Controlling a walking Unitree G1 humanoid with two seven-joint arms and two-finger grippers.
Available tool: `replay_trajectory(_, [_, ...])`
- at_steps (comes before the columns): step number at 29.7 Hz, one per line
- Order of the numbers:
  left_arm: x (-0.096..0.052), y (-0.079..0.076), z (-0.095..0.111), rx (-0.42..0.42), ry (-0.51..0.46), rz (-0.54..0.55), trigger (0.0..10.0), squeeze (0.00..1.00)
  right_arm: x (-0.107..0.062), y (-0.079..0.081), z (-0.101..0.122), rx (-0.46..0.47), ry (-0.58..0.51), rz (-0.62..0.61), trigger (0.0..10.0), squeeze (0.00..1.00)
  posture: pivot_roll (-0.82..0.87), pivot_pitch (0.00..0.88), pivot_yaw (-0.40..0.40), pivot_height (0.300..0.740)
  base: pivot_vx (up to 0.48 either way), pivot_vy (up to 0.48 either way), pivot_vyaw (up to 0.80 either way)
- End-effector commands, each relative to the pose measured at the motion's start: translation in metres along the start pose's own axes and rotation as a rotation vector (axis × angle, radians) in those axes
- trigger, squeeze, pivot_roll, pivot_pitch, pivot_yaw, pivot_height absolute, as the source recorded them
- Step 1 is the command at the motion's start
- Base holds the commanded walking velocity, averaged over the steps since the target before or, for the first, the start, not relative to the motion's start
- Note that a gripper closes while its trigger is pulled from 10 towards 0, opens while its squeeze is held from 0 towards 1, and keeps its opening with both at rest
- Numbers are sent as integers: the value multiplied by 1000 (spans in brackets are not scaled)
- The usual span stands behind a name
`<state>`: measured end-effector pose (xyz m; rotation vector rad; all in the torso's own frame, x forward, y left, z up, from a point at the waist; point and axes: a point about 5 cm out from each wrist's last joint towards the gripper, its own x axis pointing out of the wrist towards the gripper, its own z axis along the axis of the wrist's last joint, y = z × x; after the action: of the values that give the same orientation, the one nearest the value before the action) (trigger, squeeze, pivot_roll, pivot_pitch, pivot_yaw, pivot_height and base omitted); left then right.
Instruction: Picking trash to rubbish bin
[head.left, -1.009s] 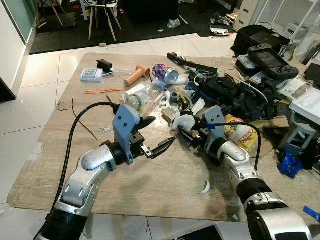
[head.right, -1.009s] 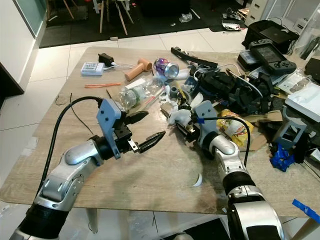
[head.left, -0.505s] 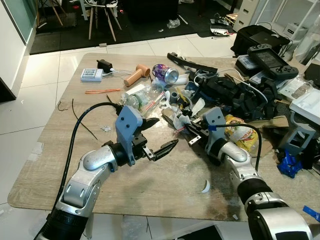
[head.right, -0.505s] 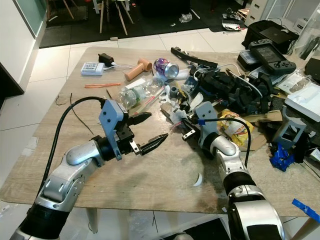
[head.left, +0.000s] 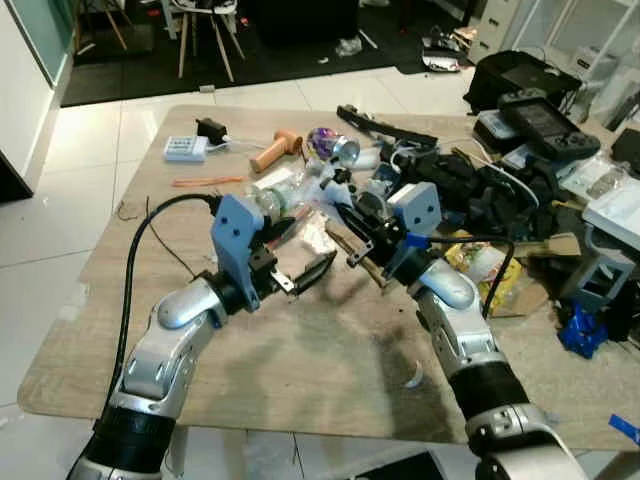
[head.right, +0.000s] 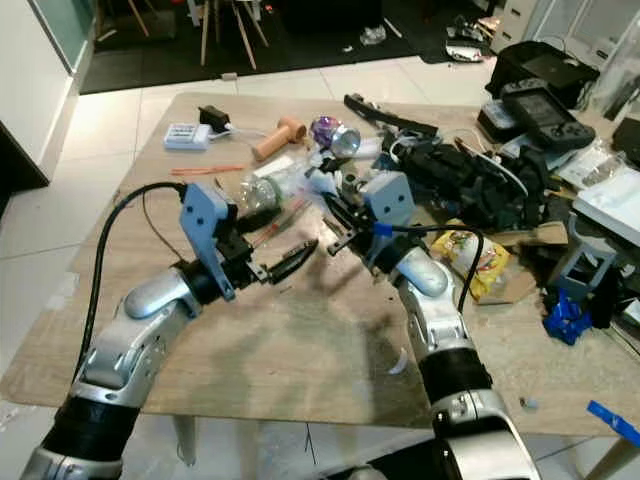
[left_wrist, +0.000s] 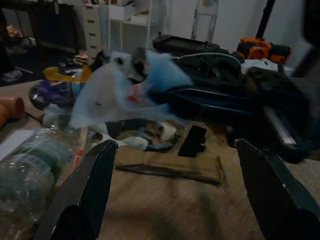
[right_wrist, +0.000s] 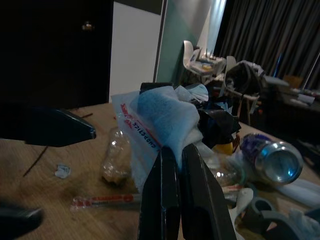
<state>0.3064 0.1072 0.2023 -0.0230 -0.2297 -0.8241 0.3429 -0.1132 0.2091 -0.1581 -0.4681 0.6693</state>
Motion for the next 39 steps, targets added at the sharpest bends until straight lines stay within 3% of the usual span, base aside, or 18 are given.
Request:
replay_trajectory(1, [-1,-2,-1,-20,-10,3,10000,0,-4,3,0,-2,14,-4,0,0,-87,101,-4,740,0,0,0])
replay_trajectory(10, [-5,0,-4,-3,-2,43,10000,0,-15,15,26,9,-38,-104,0,0,-89,89,-5,740,0,0,0])
replay_trajectory(11, [-4,9,-3,18,-15,125,10000,0,-17,15,38,21,-87,-159,0,0,-95,84,-4,740,0,0,0])
replay_trajectory(15, [-2,14,0,11,-40,171,10000,0,-19,13,44,72,-94,-226,0,0,-98,76,-6,740,0,0,0])
replay_trajectory(17, [0,14,2,9,-48,162,10000,0,-20,14,40,-81,0,-180,0,0,-96,72,-8,740,0,0,0])
replay_trajectory(19, [1,13,3,4,-56,153,10000,0,-21,10,36,147,18,-282,0,0,-98,70,-7,740,0,0,0])
replay_trajectory(20, [1,13,3,4,-56,153,10000,0,-21,10,36,147,18,-282,0,0,-98,70,-7,740,0,0,0])
replay_trajectory(21, [1,12,3,2,-59,152,10000,0,-22,7,39,232,-10,-342,0,0,-94,65,-7,740,0,0,0])
replay_trajectory(23, [1,11,3,3,-62,149,10000,0,-18,2,49,156,-12,-278,0,0,-93,63,-6,740,0,0,0])
replay_trajectory(25, [1,10,4,2,-65,148,10000,0,-15,-6,60,166,-57,-321,0,0,-96,59,-4,740,0,0,0])
replay_trajectory(26, [1,10,4,2,-68,147,10000,0,-13,-11,67,111,-61,-331,0,0,-95,58,-6,740,0,0,0])
replay_trajectory(30, [2,9,3,1,-70,142,10000,0,-11,-16,69,34,27,-311,0,0,-97,55,-6,740,0,0,0])
replay_trajectory(31, [3,9,3,6,-69,140,10000,0,-11,-13,67,-111,93,-231,0,0,-96,52,-10,740,0,0,0])
replay_trajectory(32, [3,9,4,9,-70,139,10000,0,-11,-10,65,-172,139,-173,0,0,-98,51,-9,740,0,0,0])
replay_trajectory(33, [3,9,4,7,-73,141,10000,0,-9,-11,69,-36,95,-222,0,0,-97,52,-10,740,0,0,0])
replay_trajectory(35, [3,9,4,6,-74,142,10000,0,-10,-10,70,-52,107,-218,0,0,-97,52,-11,740,0,0,0])
replay_trajectory(37, [4,10,4,7,-76,145,10000,0,-11,-8,69,-154,145,-159,0,0,-98,51,-11,740,0,0,0])
replay_trajectory(39, [4,10,5,6,-80,146,10000,0,-11,-8,72,-118,117,-173,0,0,-98,51,-10,740,0,0,0])
